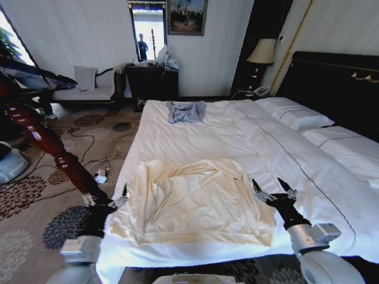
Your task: Pick up the clothes from the bed and hang them on the clothes hanger.
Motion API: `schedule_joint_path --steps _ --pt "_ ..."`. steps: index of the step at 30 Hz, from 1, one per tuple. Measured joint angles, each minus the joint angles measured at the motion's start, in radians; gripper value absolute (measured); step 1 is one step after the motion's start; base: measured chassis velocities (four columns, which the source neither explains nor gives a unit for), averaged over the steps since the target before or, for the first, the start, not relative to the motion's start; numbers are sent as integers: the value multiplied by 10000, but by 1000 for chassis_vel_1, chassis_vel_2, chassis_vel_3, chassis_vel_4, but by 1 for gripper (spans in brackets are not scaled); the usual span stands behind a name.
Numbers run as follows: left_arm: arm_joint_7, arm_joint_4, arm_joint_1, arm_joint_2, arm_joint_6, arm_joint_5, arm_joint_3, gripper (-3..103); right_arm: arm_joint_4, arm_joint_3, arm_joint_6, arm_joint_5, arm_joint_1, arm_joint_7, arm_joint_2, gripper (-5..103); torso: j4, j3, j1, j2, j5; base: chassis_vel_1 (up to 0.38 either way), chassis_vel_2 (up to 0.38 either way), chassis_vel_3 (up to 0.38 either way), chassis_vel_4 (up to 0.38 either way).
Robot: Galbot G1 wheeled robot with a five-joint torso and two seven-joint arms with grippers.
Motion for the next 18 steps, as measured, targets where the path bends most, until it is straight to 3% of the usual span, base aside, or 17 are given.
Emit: schedule_joint_path --steps 3,7,8,11,13,18 --pt "-177 0 417 472 681 -133 -1541 100 -65 -172 8 -117 104 8 270 100 2 0 0 0 -3 0 0 0 0" --pt "-149 -8 443 961 624 -170 -3047 100 -84 -318 5 -193 166 18 491 100 0 0 0 1 -2 0 0 0 0" --pt "-74 -36 296 1378 557 -717 -4057 100 -97 -431 5 -282 179 22 625 100 2 0 0 0 0 0 0 0 0" --pt "-53 -37 132 1683 650 -1295 -4566 100 -100 -509 11 -368 178 21 717 100 0 0 0 0 0 0 0 0 0" --pt "-30 -38 -146 2281 925 -2451 -5333 100 -107 -582 38 -525 166 19 839 100 0 0 0 0 -1 0 0 0 0" --pt "51 -34 -268 2956 1108 -3510 -6574 100 -109 -591 109 -661 76 13 911 100 0 0 0 0 -1 0 0 0 0"
